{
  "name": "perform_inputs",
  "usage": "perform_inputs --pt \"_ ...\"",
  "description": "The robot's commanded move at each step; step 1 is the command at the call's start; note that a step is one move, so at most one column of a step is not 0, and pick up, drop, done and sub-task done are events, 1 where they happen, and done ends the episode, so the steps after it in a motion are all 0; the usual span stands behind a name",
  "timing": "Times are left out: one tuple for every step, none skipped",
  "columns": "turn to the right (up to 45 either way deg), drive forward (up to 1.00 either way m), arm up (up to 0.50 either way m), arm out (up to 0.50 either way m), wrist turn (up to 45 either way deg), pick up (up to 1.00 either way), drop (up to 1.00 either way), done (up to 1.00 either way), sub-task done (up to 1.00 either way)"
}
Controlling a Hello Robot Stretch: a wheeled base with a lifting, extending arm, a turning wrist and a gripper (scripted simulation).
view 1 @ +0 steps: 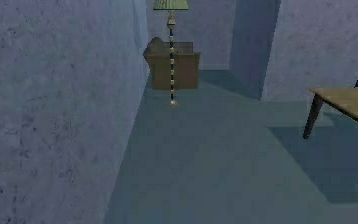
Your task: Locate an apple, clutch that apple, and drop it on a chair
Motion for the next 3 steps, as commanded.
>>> perform_inputs --pt "45.0 0.00 0.00 0.00 0.0 0.00 0.00 0.00 0.00" --pt "21.0 0.00 0.00 0.00 0.0 0.00 0.00 0.00 0.00" --pt "0.0 0.90 0.00 0.00 0.0 0.00 0.00 0.00 0.00"
